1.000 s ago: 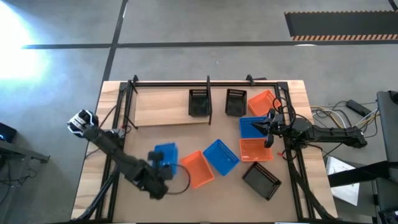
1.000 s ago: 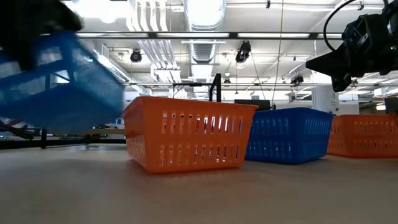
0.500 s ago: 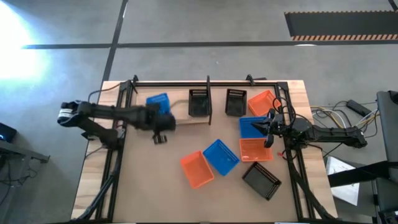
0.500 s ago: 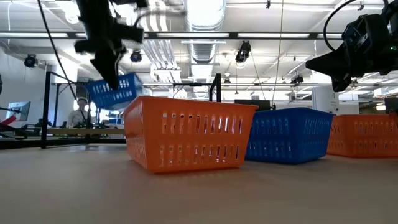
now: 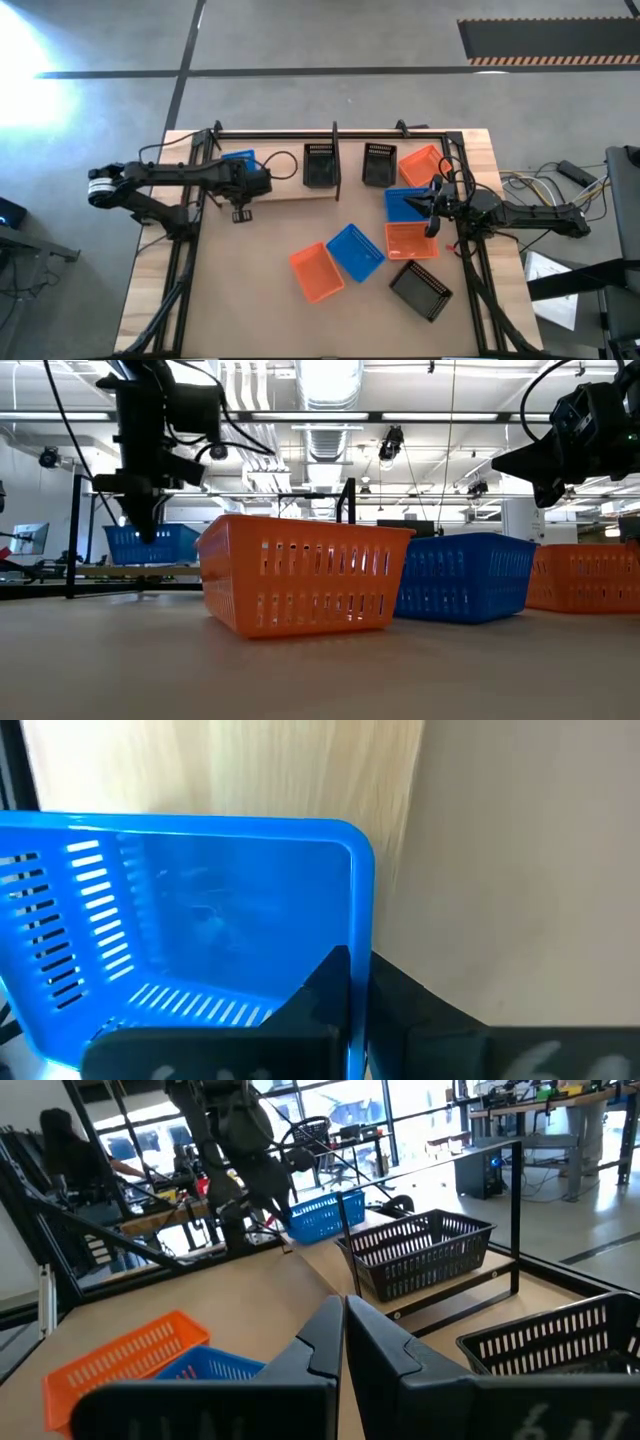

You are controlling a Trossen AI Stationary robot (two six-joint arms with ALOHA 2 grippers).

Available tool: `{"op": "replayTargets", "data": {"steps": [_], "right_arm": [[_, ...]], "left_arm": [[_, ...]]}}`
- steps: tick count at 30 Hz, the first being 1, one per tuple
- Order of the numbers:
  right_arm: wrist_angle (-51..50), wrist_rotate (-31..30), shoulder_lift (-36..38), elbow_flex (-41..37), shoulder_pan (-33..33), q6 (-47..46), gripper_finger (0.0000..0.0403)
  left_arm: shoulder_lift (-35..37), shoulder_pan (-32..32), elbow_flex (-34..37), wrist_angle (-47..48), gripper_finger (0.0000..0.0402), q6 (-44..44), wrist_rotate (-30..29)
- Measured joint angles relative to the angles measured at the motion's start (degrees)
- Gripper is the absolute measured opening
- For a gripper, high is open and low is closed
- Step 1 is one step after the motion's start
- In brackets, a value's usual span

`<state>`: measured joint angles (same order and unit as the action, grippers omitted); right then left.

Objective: Stack baskets on shelf by color
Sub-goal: Put the bottom left blue basket on the shelf

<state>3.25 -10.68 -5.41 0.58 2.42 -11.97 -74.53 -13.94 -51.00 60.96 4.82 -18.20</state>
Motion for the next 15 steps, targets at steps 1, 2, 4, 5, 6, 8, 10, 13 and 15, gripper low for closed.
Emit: {"op": "replayTargets", "data": {"steps": [1, 2, 4, 5, 6, 8, 10, 13, 15], "right_arm": [[0.0, 0.0, 0.0, 0.0, 0.0, 0.0, 0.0009], [0.0, 0.0, 0.0, 0.0, 0.0, 0.0, 0.0009], [0.0, 0.0, 0.0, 0.0, 0.0, 0.0, 0.0009], [0.0, 0.0, 0.0, 0.0, 0.0, 0.0, 0.0009], [0.0, 0.0, 0.0, 0.0, 0.0, 0.0, 0.0009], [0.0, 0.0, 0.0, 0.0, 0.0, 0.0, 0.0009], [0.0, 0.0, 0.0, 0.0, 0.0, 0.0, 0.0009], [0.0, 0.0, 0.0, 0.0, 0.0, 0.0, 0.0009], [0.0, 0.0, 0.0, 0.0, 0.0, 0.0, 0.0009]], "left_arm": [[0.1, -0.1, 0.3, 0.1, 0.0000, 0.4, 0.0], [0.2, -0.2, 0.6, 0.0, 0.0000, 0.7, 0.0], [0.5, -0.7, 0.8, 0.4, 0.0000, 1.2, 0.0], [0.6, -0.9, 0.8, 0.9, 0.0000, 1.6, 0.0], [0.7, -1.1, 0.8, 1.7, 0.0000, 1.7, -0.1], [0.7, -1.5, 0.8, 2.8, 0.0000, 2.0, -0.2], [0.8, -1.7, 0.8, 2.6, 0.0000, 2.3, -0.6], [0.8, -1.9, 1.1, 2.7, 0.0000, 4.4, -0.9], [0.8, -1.9, 1.3, 2.7, 0.0000, 4.7, -1.4]]}}
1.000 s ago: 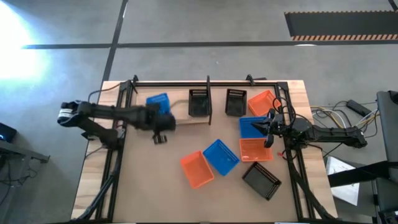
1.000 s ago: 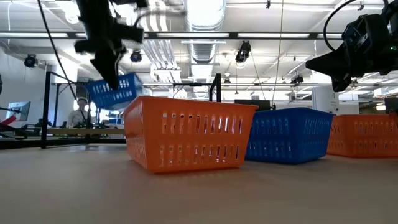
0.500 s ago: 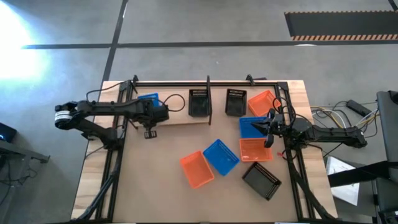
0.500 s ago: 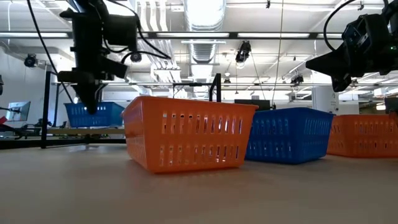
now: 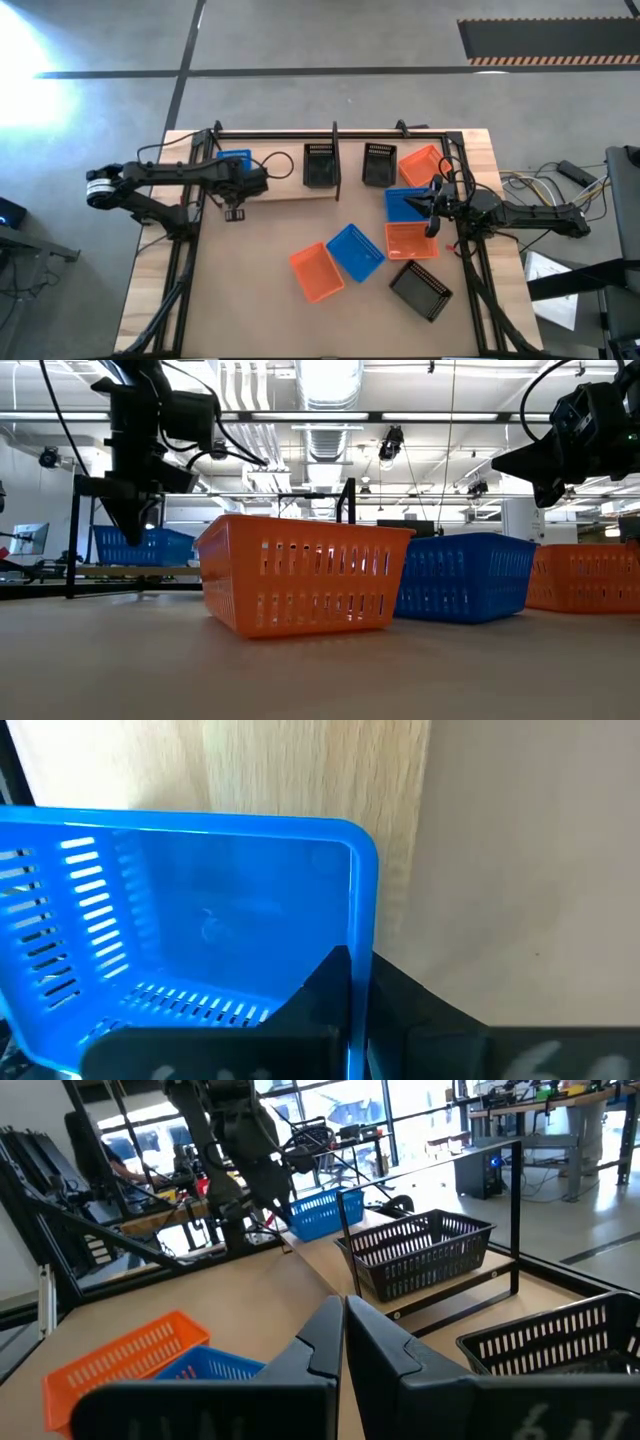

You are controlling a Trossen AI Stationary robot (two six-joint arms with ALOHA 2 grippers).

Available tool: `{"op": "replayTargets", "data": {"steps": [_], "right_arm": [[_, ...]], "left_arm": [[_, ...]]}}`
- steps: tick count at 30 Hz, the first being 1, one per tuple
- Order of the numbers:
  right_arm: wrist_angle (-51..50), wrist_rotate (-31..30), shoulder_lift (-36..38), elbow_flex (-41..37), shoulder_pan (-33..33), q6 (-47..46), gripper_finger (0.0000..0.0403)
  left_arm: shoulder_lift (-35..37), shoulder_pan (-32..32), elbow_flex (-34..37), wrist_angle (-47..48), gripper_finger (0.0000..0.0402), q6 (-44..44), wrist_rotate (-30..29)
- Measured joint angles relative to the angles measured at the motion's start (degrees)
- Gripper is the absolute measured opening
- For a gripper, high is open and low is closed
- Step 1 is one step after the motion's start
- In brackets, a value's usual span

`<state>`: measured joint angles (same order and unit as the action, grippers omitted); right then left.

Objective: Stack baskets on shelf by color
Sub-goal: Put the bottom left blue basket on the shelf

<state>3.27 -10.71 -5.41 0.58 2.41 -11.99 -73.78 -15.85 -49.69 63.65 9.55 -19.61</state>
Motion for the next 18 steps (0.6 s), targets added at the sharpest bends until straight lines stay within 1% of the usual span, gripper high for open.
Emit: {"op": "replayTargets", "data": {"steps": [5, 12, 14, 18], "right_arm": [[0.0, 0.0, 0.0, 0.0, 0.0, 0.0, 0.0009], [0.0, 0.0, 0.0, 0.0, 0.0, 0.0, 0.0009], [0.0, 0.0, 0.0, 0.0, 0.0, 0.0, 0.0009], [0.0, 0.0, 0.0, 0.0, 0.0, 0.0, 0.0009]], "left_arm": [[0.0, -0.3, 0.5, 0.1, 0.0000, -0.2, -1.8], [0.2, -1.1, 0.6, 0.1, 0.0002, -0.2, -1.9], [0.5, -1.1, 0.6, 0.1, 0.0010, -0.2, -1.8], [0.7, -1.1, 0.6, 0.4, 0.0044, -0.3, -1.8]]}}
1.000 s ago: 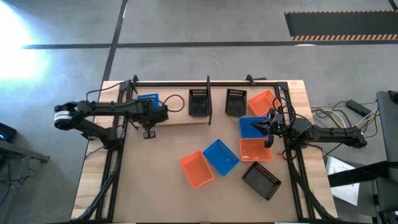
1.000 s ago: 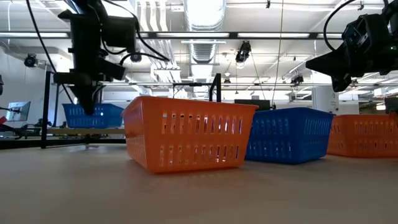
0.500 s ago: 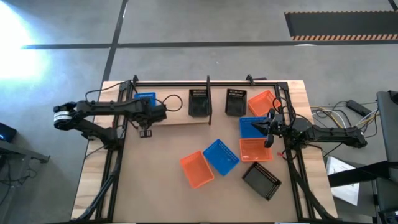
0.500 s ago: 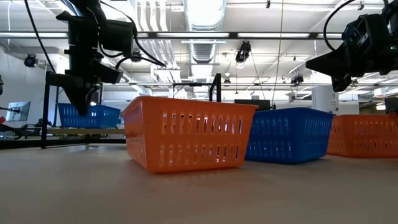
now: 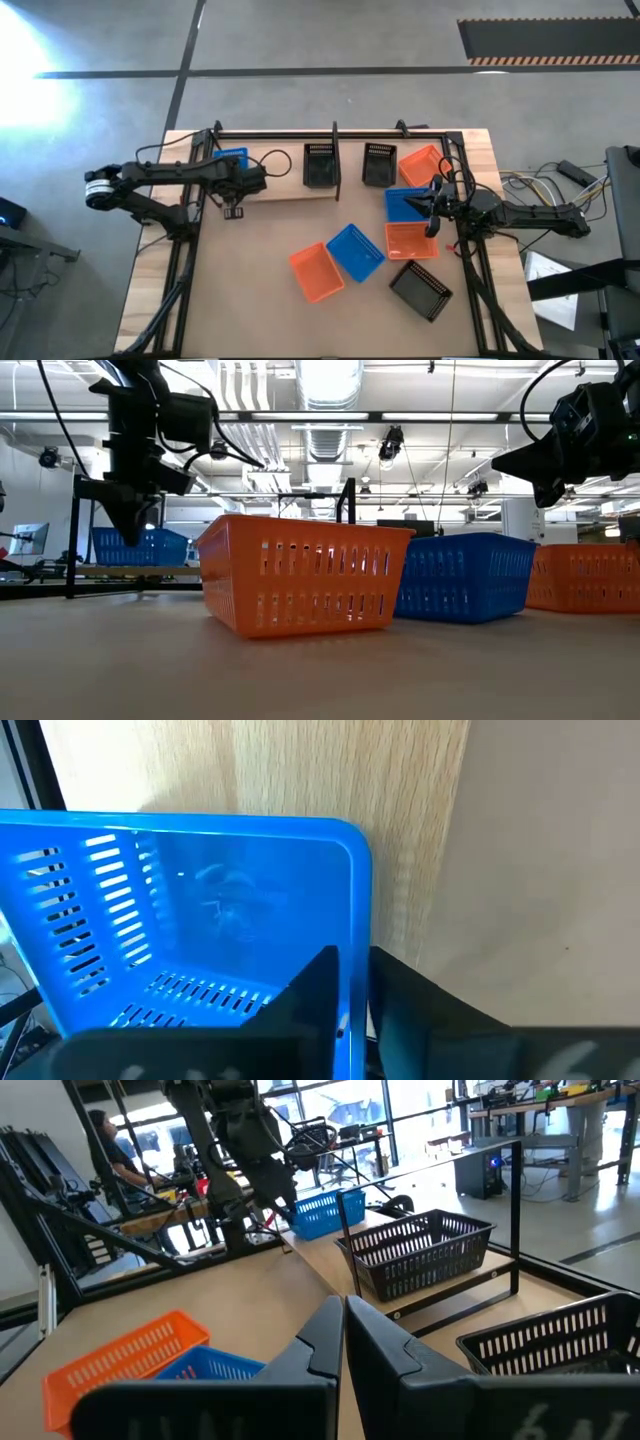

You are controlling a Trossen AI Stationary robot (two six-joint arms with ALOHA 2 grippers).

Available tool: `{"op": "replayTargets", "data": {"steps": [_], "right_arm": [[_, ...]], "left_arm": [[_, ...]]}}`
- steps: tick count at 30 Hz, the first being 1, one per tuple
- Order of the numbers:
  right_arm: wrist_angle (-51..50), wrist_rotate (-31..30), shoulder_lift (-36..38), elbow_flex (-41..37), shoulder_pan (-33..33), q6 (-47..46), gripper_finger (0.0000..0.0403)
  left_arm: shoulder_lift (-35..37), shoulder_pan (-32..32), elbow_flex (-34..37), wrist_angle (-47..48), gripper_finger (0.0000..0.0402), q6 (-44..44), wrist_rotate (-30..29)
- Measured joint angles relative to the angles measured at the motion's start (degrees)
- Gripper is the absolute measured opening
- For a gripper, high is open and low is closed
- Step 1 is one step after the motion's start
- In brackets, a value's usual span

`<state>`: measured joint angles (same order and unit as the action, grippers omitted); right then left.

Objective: Stack baskets on shelf by color
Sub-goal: Put the bottom left blue basket on the shelf, then put the bottom left orange basket on the shelf

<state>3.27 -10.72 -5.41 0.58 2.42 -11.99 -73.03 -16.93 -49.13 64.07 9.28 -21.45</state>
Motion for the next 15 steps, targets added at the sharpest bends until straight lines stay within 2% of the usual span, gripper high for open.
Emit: {"op": "replayTargets", "data": {"steps": [5, 9, 12, 15], "right_arm": [[0.0, 0.0, 0.0, 0.0, 0.0, 0.0, 0.0009], [0.0, 0.0, 0.0, 0.0, 0.0, 0.0, 0.0009], [0.0, 0.0, 0.0, 0.0, 0.0, 0.0, 0.0009], [0.0, 0.0, 0.0, 0.0, 0.0, -0.4, 0.0009]], "left_arm": [[0.0, 0.0, -0.7, 1.5, 0.0087, -1.3, 0.2], [0.0, 0.4, -5.6, 7.6, 0.0105, -6.5, 0.9], [0.1, 1.0, -10.7, 11.0, 0.0109, -12.5, 6.8], [0.1, 3.2, -14.8, 10.0, 0.0109, -19.9, 13.7]]}}
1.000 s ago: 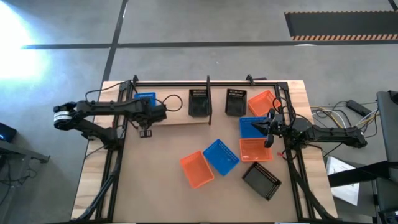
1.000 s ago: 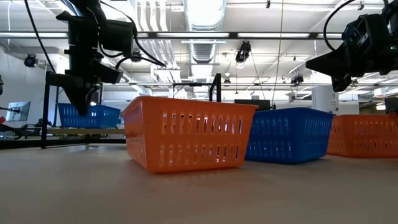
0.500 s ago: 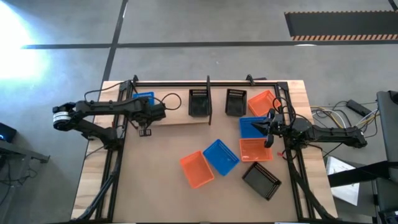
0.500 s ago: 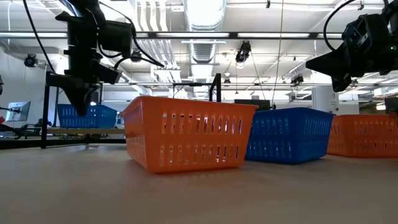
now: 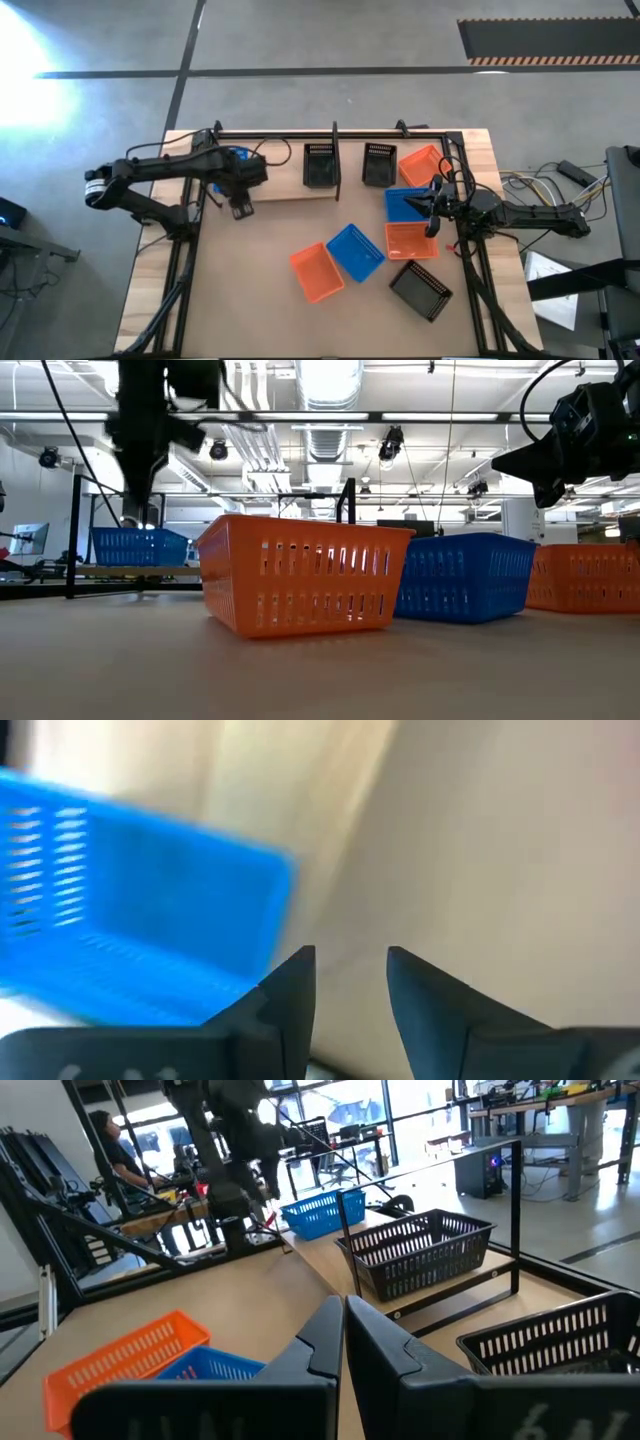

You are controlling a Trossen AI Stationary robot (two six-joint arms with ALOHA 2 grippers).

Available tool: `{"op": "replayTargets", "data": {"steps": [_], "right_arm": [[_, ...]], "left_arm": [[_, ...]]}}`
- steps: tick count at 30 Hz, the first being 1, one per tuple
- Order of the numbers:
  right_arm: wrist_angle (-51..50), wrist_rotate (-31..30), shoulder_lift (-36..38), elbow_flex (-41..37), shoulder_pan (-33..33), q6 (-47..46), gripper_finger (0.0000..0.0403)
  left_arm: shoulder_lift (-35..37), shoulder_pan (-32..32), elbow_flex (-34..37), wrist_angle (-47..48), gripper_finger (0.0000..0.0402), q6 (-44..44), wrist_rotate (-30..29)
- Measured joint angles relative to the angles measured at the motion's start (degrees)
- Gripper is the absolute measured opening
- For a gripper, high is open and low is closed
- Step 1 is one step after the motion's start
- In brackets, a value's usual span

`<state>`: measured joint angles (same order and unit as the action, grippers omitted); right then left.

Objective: Stack baskets on shelf by color
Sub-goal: Put the bottom left orange basket on the shelf

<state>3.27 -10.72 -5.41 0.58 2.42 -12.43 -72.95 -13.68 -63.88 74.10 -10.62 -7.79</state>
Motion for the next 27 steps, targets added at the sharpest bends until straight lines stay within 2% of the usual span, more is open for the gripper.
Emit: {"op": "replayTargets", "data": {"steps": [4, 10, 15, 19, 24, 27], "right_arm": [[0.0, 0.0, 0.0, 0.0, 0.0, -0.3, 0.0009], [0.0, 0.0, 0.0, 0.0, 0.0, -0.4, 0.0009], [0.0, 0.0, 0.0, 0.0, 0.0, -0.4, 0.0009], [0.0, 0.0, 0.0, 0.0, 0.0, -0.4, 0.0009], [0.0, 0.0, 0.0, 0.0, 0.0, -0.5, 0.0009], [0.0, 0.0, 0.0, 0.0, 0.0, -0.5, 0.0009]], "left_arm": [[0.0, 8.1, -1.0, -8.8, 0.0104, -2.6, 1.4], [-1.4, 21.5, 2.5, -35.3, 0.0090, -6.0, 1.5], [-5.4, 28.4, 5.2, -58.1, 0.0088, -9.0, 2.8], [-10.6, 31.9, 5.7, -70.6, 0.0088, -10.1, 6.0], [-18.3, 33.3, 2.4, -72.1, 0.0089, -13.5, 11.7], [-23.0, 33.4, -0.5, -71.7, 0.0102, -17.5, 17.1]]}}
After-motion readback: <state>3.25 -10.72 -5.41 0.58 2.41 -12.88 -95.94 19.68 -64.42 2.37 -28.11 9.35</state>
